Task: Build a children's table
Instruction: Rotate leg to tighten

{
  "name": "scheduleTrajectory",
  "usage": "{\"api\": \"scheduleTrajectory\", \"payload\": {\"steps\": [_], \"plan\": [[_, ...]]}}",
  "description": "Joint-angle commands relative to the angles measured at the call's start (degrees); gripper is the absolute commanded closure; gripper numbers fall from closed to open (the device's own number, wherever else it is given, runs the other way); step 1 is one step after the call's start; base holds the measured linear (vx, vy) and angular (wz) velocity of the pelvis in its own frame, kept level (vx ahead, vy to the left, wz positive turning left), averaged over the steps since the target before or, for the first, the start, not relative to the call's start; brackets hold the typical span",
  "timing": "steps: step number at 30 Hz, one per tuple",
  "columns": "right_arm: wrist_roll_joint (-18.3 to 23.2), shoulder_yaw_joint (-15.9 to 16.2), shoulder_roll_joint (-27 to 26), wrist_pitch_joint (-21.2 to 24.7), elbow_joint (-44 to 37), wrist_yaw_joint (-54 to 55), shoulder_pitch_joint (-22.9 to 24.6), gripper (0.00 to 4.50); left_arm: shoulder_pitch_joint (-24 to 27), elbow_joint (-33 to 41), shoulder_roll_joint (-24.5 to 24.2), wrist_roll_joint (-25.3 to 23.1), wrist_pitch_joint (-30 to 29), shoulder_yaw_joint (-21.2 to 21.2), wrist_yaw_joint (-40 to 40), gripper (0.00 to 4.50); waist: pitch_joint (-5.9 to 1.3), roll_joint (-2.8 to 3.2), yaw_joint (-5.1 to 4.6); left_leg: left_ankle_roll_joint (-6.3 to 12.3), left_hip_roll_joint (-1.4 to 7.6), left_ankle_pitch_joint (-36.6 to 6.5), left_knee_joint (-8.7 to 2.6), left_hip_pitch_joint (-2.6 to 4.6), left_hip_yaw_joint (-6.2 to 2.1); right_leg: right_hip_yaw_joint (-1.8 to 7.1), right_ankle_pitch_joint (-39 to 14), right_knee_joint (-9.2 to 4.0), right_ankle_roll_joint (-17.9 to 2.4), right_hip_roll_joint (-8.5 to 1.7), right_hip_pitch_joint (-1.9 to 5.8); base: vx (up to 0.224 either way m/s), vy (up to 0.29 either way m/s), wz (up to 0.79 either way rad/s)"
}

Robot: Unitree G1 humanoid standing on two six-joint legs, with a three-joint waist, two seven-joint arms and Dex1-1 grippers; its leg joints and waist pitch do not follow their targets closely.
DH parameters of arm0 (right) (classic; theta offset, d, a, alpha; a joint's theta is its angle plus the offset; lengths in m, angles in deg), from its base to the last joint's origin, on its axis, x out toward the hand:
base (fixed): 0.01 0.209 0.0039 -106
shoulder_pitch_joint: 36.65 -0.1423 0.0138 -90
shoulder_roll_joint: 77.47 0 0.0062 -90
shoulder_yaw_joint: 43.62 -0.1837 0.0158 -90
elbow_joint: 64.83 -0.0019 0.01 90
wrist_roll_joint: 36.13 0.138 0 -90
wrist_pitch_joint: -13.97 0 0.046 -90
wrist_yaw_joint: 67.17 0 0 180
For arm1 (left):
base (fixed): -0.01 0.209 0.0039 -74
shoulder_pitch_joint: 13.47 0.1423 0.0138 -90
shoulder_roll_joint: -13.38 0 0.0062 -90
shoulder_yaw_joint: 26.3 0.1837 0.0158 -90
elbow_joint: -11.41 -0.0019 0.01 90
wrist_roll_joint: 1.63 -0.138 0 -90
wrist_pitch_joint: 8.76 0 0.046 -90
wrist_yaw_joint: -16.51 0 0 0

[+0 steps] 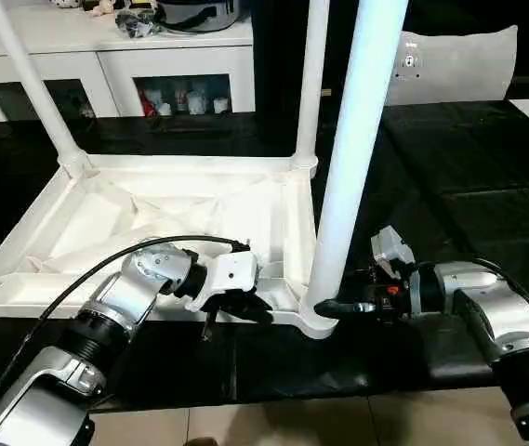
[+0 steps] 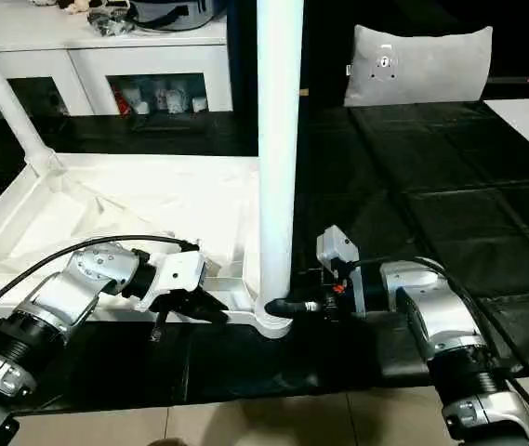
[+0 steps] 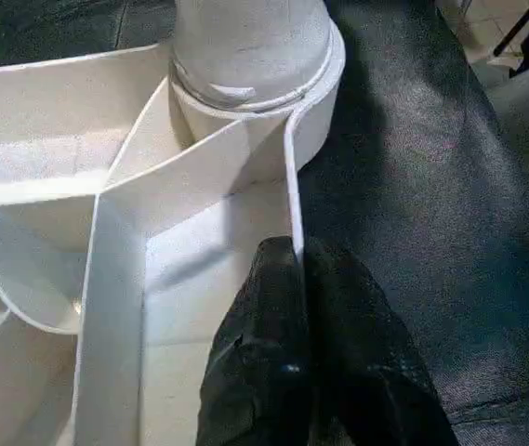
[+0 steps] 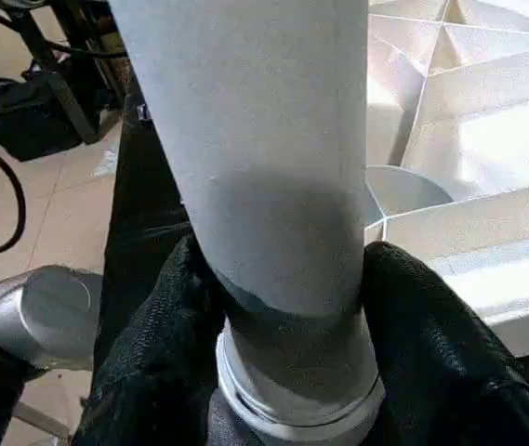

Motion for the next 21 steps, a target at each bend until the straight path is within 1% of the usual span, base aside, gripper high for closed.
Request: {"api": "scheduleTrajectory", "payload": {"steps": [1,6,9,11,13,14,15,16,17,18,19,20,21], "plan": [[0.8,0.8,0.0,0.7,-0.2,-1.5,-0.8,2.53,-0.5,-0.3,0.0,-0.9,1.5,1.8,-2.6,4.5,-3.94,-0.94,-0.15,3.69,1.59,-9.4,-3.6,-0.05,0.01,2.24,-14.9,-3.75,-12.1,-3.43,3.22,0.0,0.0,0.0],[1.9,0.9,0.4,2.3,-2.1,-3.2,0.5,2.57,-0.1,-0.1,0.1,-0.3,0.7,1.5,-2.4,4.5,-3.92,-0.95,-0.04,3.71,1.66,-9.4,-3.62,-0.01,0.0,2.25,-15.0,-3.74,-12.0,-3.46,3.18,0.0,0.0,0.0],[2.7,0.8,0.3,3.0,-4.2,-2.6,2.2,2.57,0.3,0.8,1.0,0.6,-2.2,0.6,-1.0,4.5,-3.91,-0.8,0.09,3.61,1.68,-9.5,-3.62,0.07,0.02,2.3,-15.3,-3.8,-11.9,-3.44,3.15,0.0,0.0,0.0],[2.9,0.6,0.1,3.5,-5.2,-1.7,3.0,2.57,0.5,1.1,1.7,0.8,-3.4,0.2,0.2,4.5,-3.89,-0.92,0.33,3.63,1.71,-9.5,-3.63,0.08,0.06,2.35,-15.7,-3.86,-11.7,-3.46,3.16,0.0,0.0,0.0],[2.9,0.2,-0.6,3.8,-6.3,0.2,4.1,2.57,0.8,1.4,2.8,1.0,-5.3,-0.4,2.3,4.5,-3.84,-0.81,0.65,3.36,1.72,-9.8,-3.65,0.19,0.05,2.36,-16.7,-4.04,-11.3,-3.49,3.03,0.0,0.0,0.0],[2.8,0.0,-0.8,4.0,-6.6,1.0,4.5,2.57,0.8,1.4,3.3,0.9,-6.0,-0.6,3.3,4.5,-3.77,-0.8,0.65,3.3,1.72,-10.1,-3.71,0.17,0.04,2.37,-17.3,-4.12,-11.2,-3.46,3.02,0.0,0.0,0.0],[2.1,-0.4,-1.5,3.8,-6.5,3.3,4.7,2.57,0.8,1.4,4.2,0.8,-7.0,-0.9,5.0,4.5,-3.72,-0.87,0.66,3.13,1.61,-10.6,-3.75,0.18,0.04,2.31,-18.4,-4.25,-10.8,-3.45,3.0,0.0,0.0,0.0],[0.9,-1.0,-2.7,3.9,-6.0,7.0,4.7,2.57,0.8,1.3,5.3,0.7,-8.3,-1.4,7.1,4.5,-3.5,-0.84,0.54,2.61,1.6,-11.4,-3.93,0.28,0.0,2.31,-20.5,-4.5,-10.1,-3.46,2.87,0.0,0.0,0.0],[0.8,-1.1,-2.8,3.9,-6.0,7.2,4.7,2.57,0.8,1.3,5.4,0.7,-8.4,-1.4,7.2,4.5,-3.42,-0.83,0.42,2.29,1.52,-12.3,-3.99,0.34,-0.05,2.2,-21.9,-4.59,-9.8,-3.41,2.87,0.0,0.0,0.0],[0.2,-1.5,-3.5,3.7,-5.3,9.3,4.5,2.57,0.7,1.3,6.0,0.8,-9.1,-1.6,8.3,4.5,-3.34,-0.97,0.2,1.83,1.33,-13.1,-4.14,0.19,-0.16,2.06,-24.8,-4.93,-8.5,-3.45,3.06,0.0,0.0,0.0],[-0.6,-2.2,-4.6,3.5,-4.6,12.4,4.1,2.57,0.6,1.3,6.9,0.8,-10.3,-2.1,9.9,4.5,-3.32,-0.97,0.07,1.58,1.24,-13.5,-4.14,0.4,-0.19,2.06,-27.3,-5.3,-7.3,-3.59,2.9,0.0,0.0,0.0],[-1.3,-2.7,-5.4,3.2,-4.0,14.8,3.9,2.57,0.5,1.3,7.6,1.0,-11.1,-2.4,11.0,4.5,-3.29,-0.91,-0.02,1.52,1.22,-13.8,-4.13,0.51,-0.19,2.04,-28.0,-5.4,-7.1,-3.54,2.73,0.0,0.0,0.0],[-2.4,-3.7,-7.1,2.9,-3.0,19.6,3.4,2.58,0.3,1.3,8.9,0.9,-12.6,-2.9,13.1,4.5,-3.28,-0.88,-0.48,1.12,1.17,-13.9,-4.23,0.41,-0.28,2.05,-28.2,-5.43,-6.7,-3.5,2.76,0.0,0.0,0.0]]}}
